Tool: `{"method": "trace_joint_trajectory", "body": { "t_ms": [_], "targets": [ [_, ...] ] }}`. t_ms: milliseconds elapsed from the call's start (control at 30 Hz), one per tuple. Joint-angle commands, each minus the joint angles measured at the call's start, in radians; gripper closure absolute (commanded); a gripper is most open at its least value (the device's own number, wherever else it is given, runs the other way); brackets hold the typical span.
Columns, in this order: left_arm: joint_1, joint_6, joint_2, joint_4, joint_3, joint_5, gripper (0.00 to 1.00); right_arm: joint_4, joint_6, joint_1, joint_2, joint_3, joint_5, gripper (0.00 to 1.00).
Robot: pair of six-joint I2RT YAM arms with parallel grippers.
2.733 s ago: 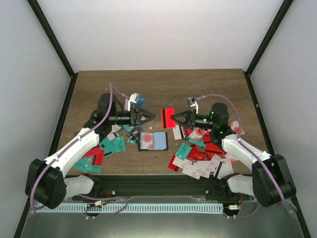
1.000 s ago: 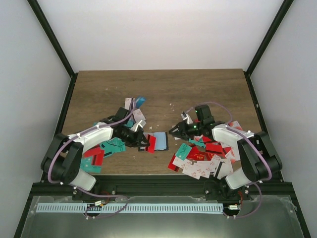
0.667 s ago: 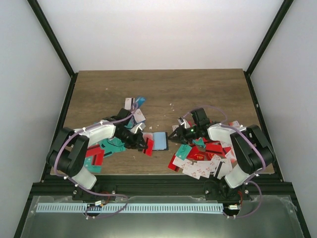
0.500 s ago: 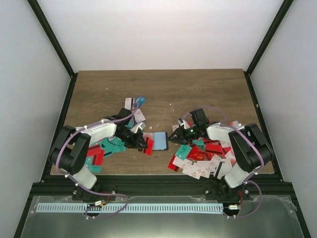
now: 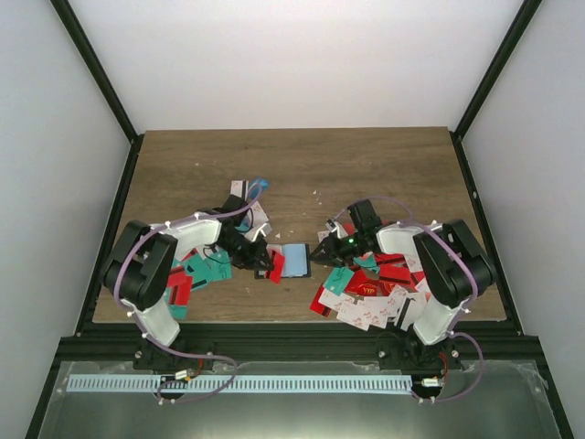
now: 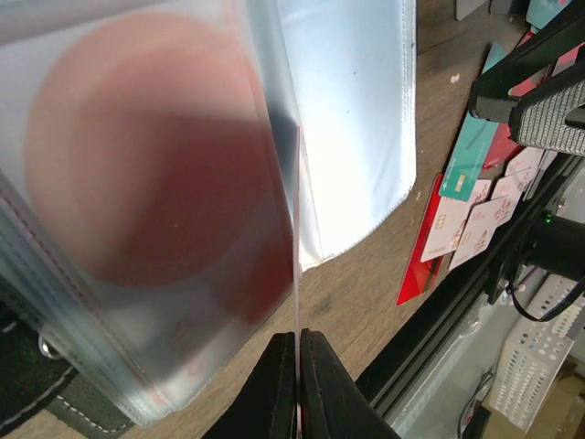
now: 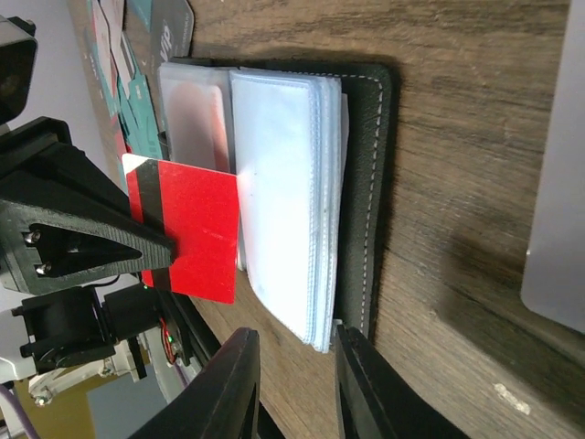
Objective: Put the credit cards into the card holder
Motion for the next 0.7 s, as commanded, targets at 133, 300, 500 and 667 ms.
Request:
{"method": "trace_joint_trajectory", "body": {
  "t_ms": [133,300,500,667],
  "targets": [
    [0.006,0.05,0.044,-0.031,0.041,-0.02,0.96,-0.008,-0.025,0.012,0.039,0.046,-0.006,0.75],
    [0.005,0.052,0.059,-0.024,0.052,-0.008,0.96,-0.011,-0.031,0.012,0.065,0.053,-0.008,0.76],
    [0.006,0.053,0.074,-0.018,0.071,0.006,0.96,-0.021,-0.041,0.012,0.089,0.066,-0.01,0.77],
    [0.006,0.052,0.079,-0.009,0.08,0.017,0.96,-0.025,-0.048,0.013,0.106,0.075,-0.01,0.78]
  ]
}}
